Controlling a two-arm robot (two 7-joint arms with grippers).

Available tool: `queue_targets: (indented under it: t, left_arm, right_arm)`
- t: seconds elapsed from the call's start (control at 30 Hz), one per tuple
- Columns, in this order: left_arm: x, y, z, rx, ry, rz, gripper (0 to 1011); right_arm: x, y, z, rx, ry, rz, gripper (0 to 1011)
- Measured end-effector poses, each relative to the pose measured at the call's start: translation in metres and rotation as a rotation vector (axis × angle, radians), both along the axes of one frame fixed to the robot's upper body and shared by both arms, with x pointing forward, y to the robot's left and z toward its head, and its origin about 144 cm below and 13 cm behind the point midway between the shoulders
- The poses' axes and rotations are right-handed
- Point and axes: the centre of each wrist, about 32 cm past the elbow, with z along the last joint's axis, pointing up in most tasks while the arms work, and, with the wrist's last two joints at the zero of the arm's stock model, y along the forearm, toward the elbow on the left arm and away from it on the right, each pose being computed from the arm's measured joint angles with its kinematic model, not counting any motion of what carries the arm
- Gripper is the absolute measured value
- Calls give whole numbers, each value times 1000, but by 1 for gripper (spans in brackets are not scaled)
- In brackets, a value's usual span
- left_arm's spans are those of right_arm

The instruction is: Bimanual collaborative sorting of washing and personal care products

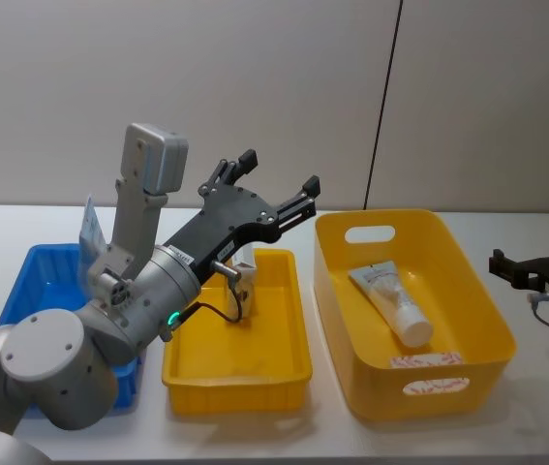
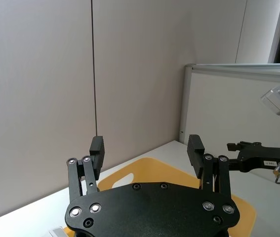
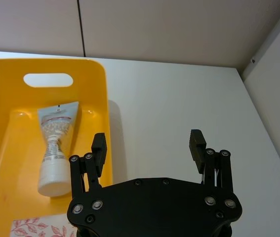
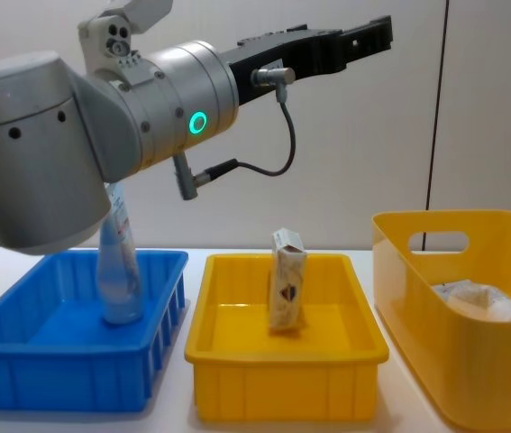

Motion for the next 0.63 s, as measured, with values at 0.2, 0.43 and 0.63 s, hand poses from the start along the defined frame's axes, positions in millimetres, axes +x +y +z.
queue_targets:
  t: [0.2, 0.43, 0.63]
  left_arm:
    - [0, 0, 0, 0, 0, 0, 1001]
    - [0, 0, 0, 0, 0, 0, 1001]
    - [0, 0, 0, 0, 0, 0, 1001]
  right_arm:
    - [0, -3, -1, 2, 6, -15, 1004]
    - [1, -4, -2, 2, 11, -25, 1004]
    - [1, -5, -3, 2, 13, -30, 1004]
